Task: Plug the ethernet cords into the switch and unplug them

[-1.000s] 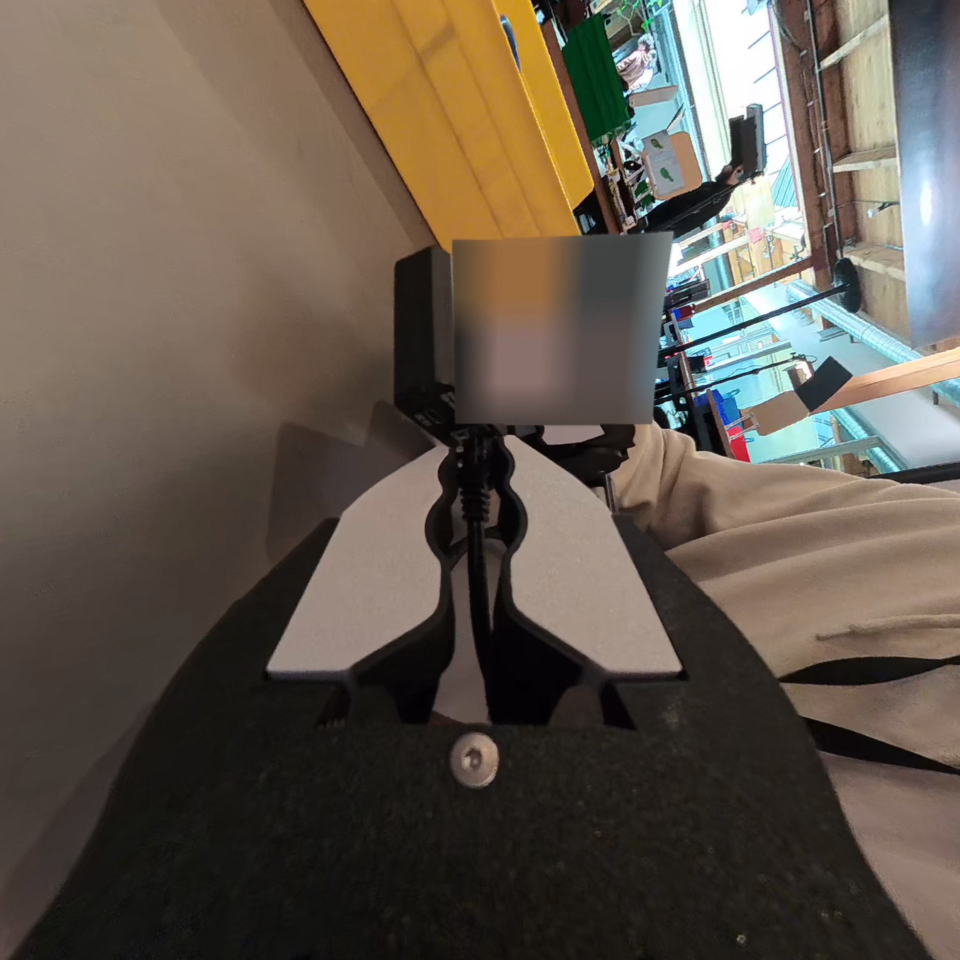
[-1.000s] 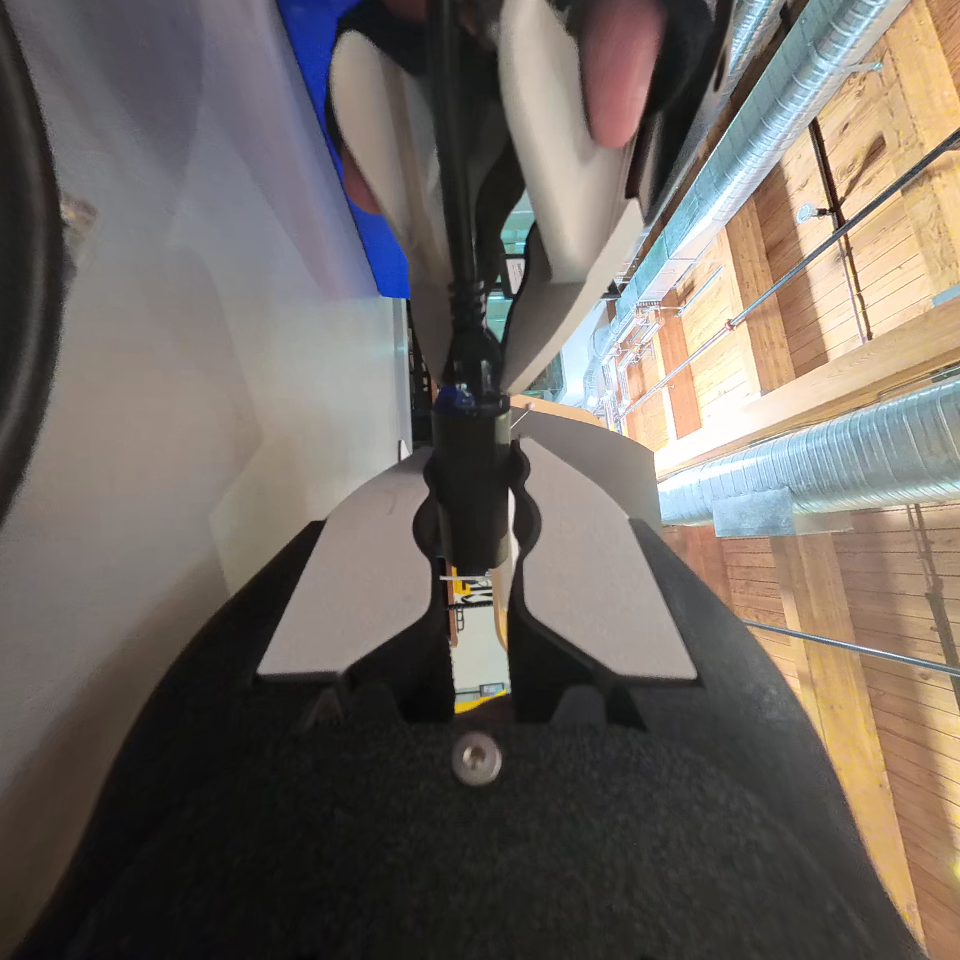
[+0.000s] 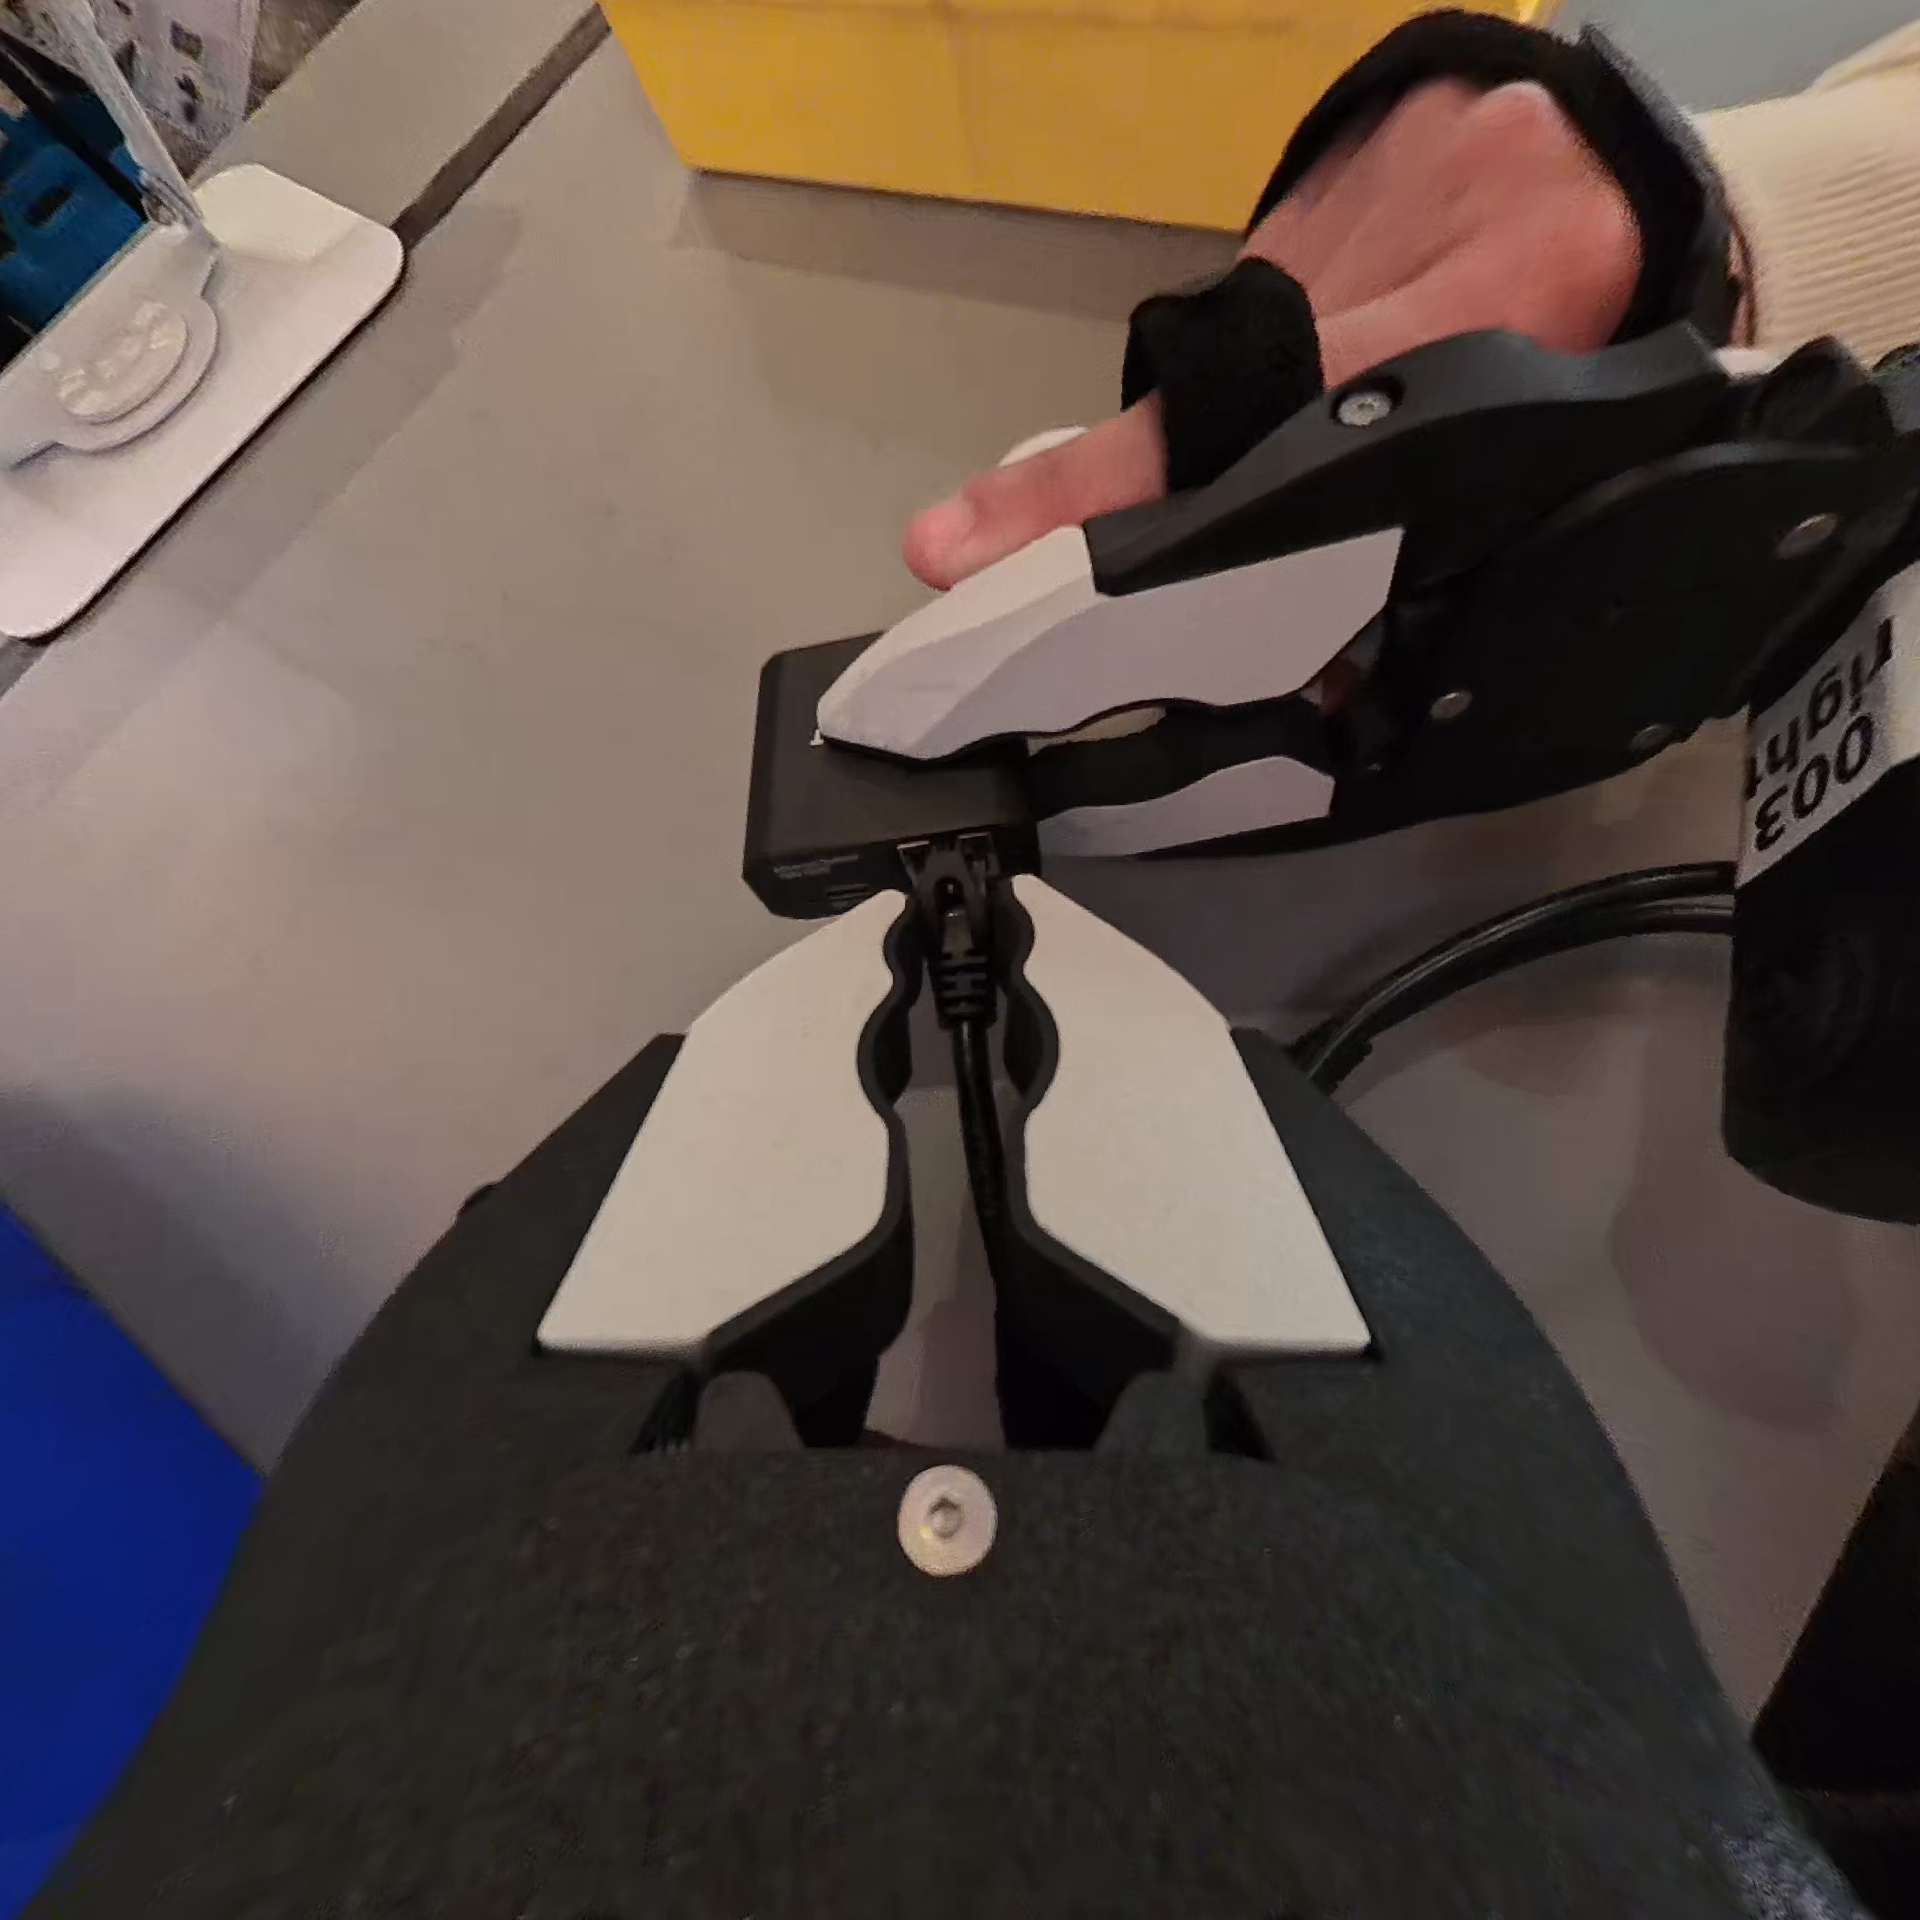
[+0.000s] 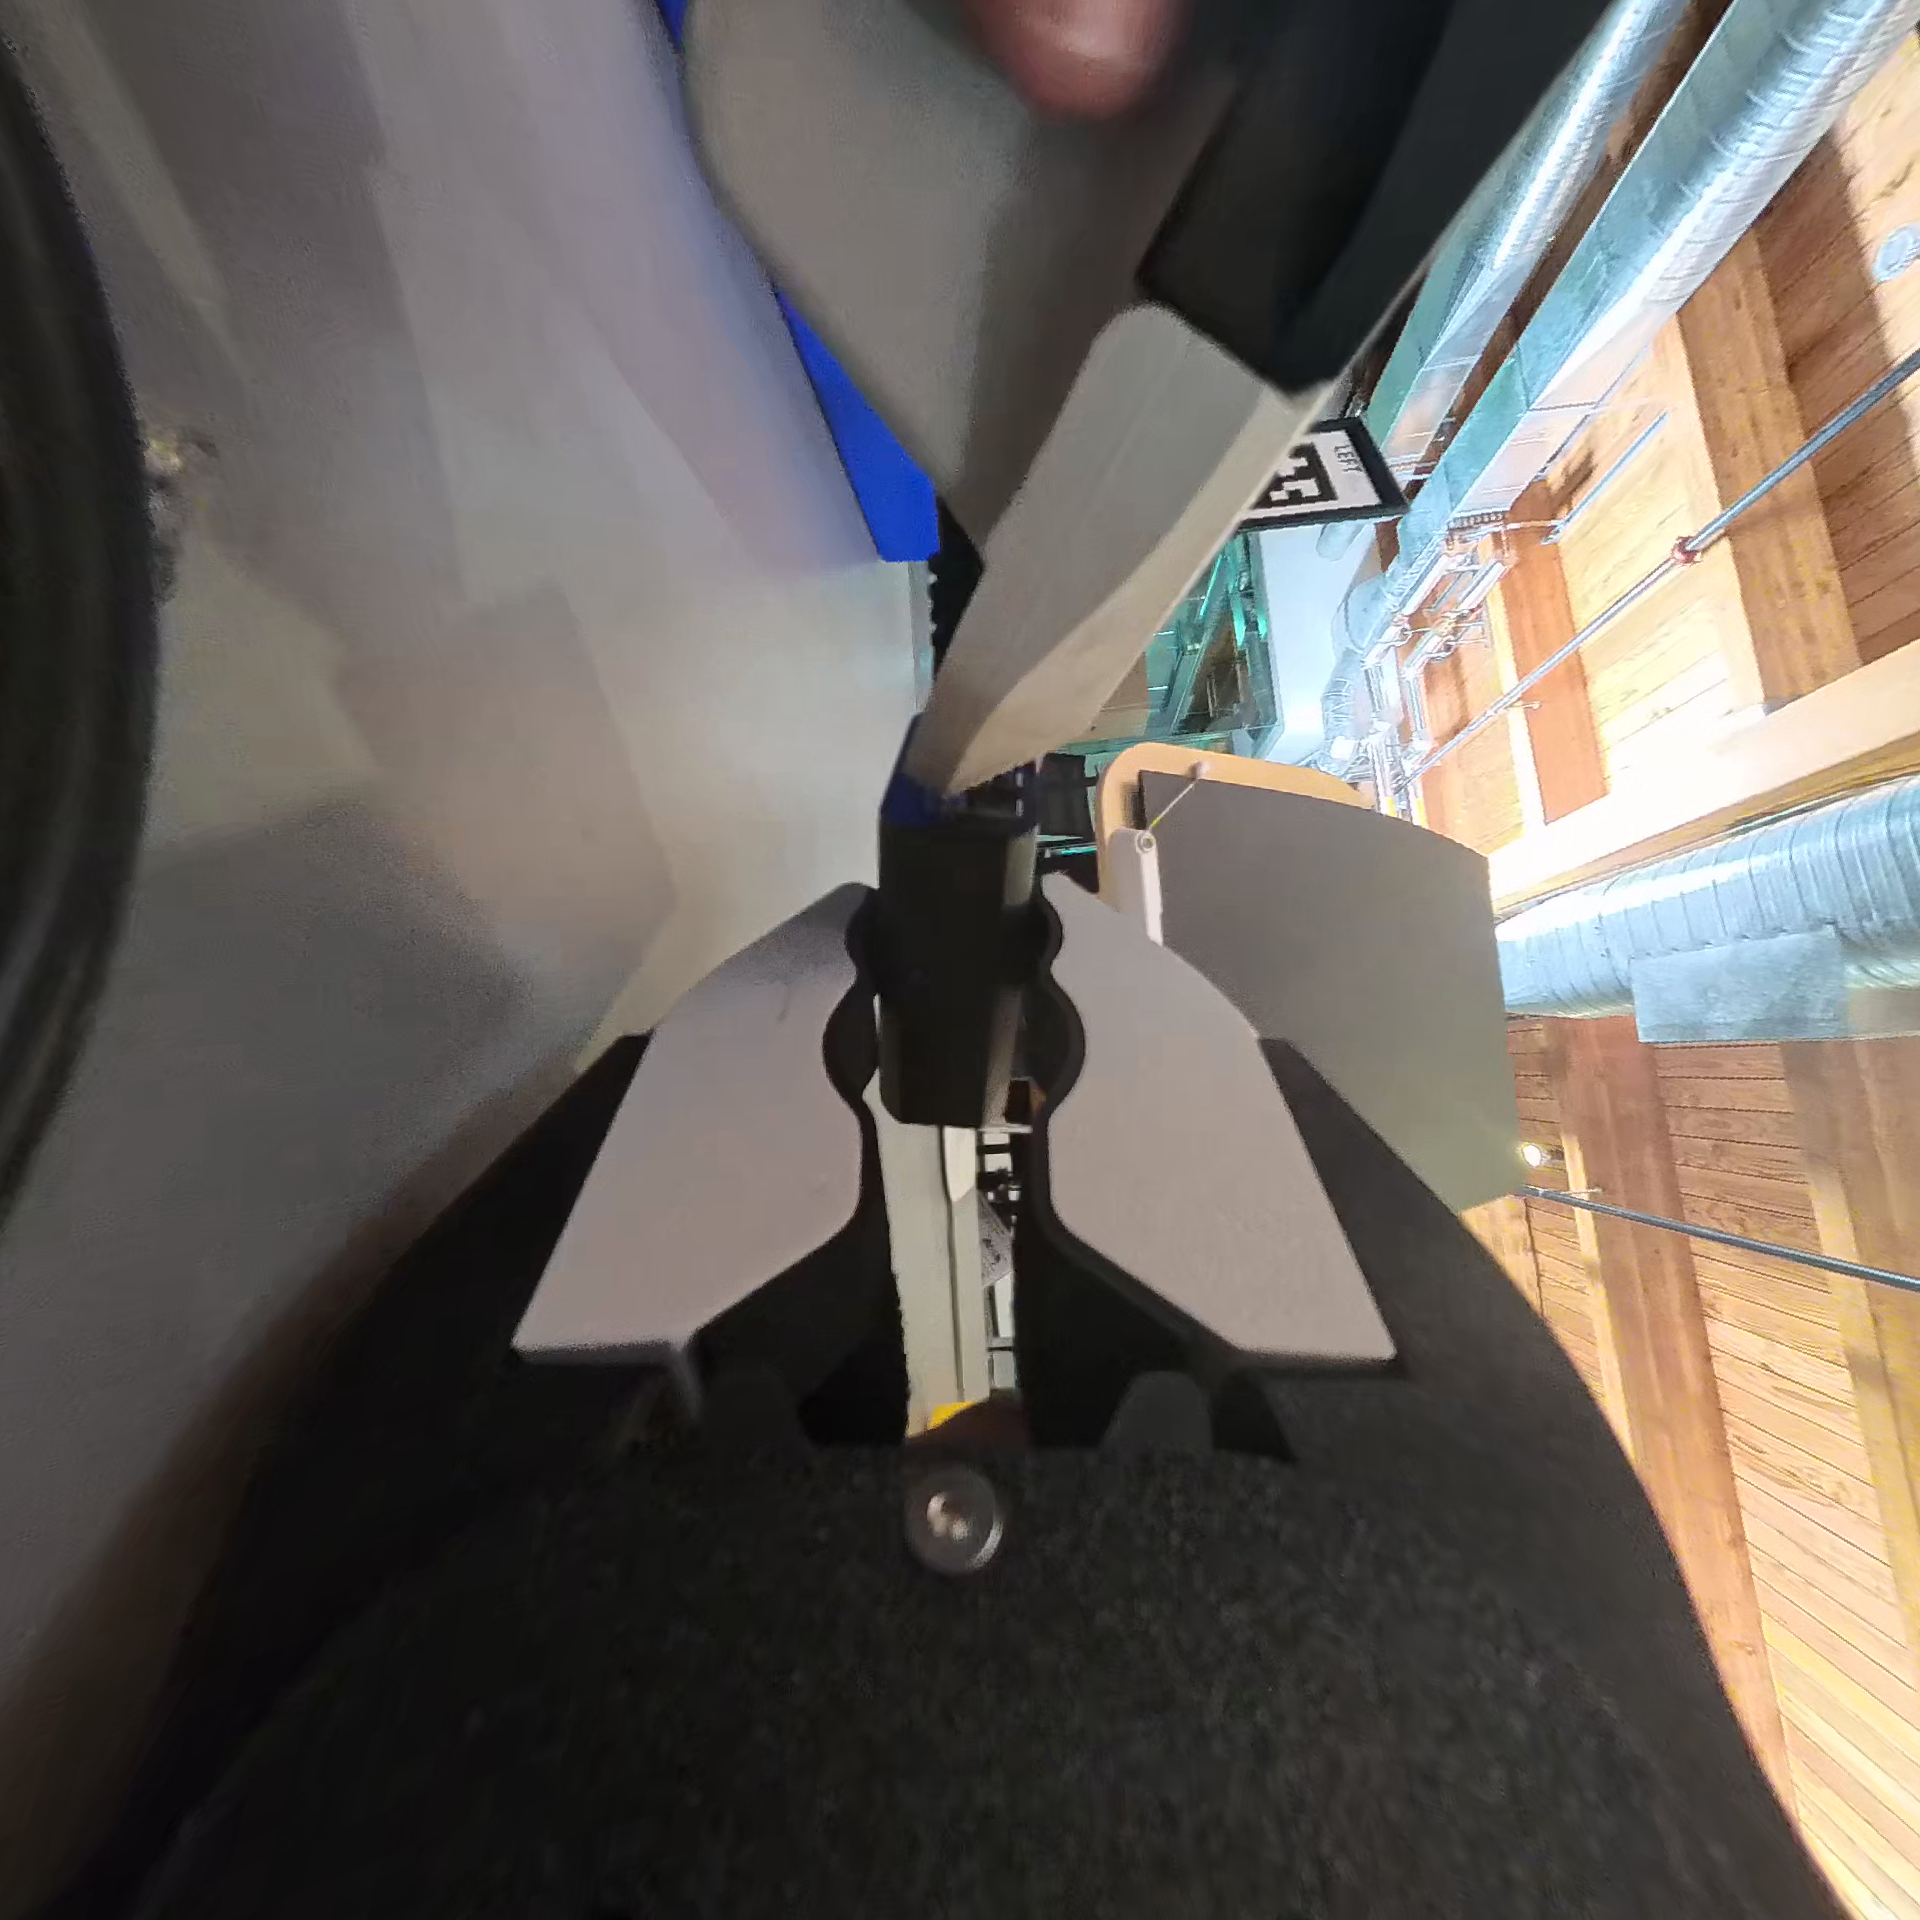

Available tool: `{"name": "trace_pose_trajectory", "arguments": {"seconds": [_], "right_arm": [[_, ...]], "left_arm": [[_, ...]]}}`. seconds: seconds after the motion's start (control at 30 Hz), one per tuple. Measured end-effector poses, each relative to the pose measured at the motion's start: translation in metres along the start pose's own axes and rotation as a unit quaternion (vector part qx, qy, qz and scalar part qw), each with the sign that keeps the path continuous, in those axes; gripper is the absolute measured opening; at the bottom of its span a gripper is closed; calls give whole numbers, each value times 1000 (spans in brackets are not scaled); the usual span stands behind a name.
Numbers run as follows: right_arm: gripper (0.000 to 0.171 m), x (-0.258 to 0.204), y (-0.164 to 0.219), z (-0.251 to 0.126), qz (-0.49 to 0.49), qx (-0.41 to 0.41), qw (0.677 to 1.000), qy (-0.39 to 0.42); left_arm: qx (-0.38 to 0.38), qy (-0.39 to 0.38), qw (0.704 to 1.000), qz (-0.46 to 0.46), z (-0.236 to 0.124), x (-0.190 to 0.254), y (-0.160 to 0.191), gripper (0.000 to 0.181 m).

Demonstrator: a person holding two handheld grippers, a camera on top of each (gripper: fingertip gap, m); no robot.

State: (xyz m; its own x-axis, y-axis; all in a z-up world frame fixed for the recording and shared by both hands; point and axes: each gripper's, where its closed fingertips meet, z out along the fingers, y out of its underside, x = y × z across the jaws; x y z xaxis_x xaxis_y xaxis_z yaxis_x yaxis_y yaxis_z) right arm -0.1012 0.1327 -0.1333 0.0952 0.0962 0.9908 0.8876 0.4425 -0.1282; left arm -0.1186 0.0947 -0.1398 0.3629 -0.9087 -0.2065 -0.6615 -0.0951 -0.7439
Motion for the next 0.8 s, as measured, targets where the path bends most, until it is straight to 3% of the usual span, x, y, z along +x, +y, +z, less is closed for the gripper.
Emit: {"name": "trace_pose_trajectory", "arguments": {"seconds": [0.17,0.23,0.27,0.3,0.33,0.43,0.53,0.6,0.8], "right_arm": [[23,-1,-2,4,13,-14,1000,-2],[25,-14,64,16,53,-145,987,-51],[24,7,70,12,85,-118,989,-13],[24,38,49,3,109,-67,991,50],[24,49,24,-2,144,-32,987,63],[24,21,12,9,103,-31,994,26],[24,26,27,11,173,-46,984,14],[24,27,30,11,191,-42,981,9],[24,58,40,1,265,-49,963,-11]], "left_arm": [[-13,20,999,-32,-7,-2,4,13],[12,30,999,-33,-27,-2,-3,12],[26,9,999,-43,-36,-11,-7,12],[30,-7,998,-49,-39,-18,-6,12],[26,-6,998,-56,-34,-22,-2,12],[13,-34,994,-101,-16,-41,13,12],[-6,-170,983,-67,-18,-85,29,12],[-17,-210,976,-48,-16,-97,36,12],[-22,-158,984,-78,-10,-76,37,18]]}}
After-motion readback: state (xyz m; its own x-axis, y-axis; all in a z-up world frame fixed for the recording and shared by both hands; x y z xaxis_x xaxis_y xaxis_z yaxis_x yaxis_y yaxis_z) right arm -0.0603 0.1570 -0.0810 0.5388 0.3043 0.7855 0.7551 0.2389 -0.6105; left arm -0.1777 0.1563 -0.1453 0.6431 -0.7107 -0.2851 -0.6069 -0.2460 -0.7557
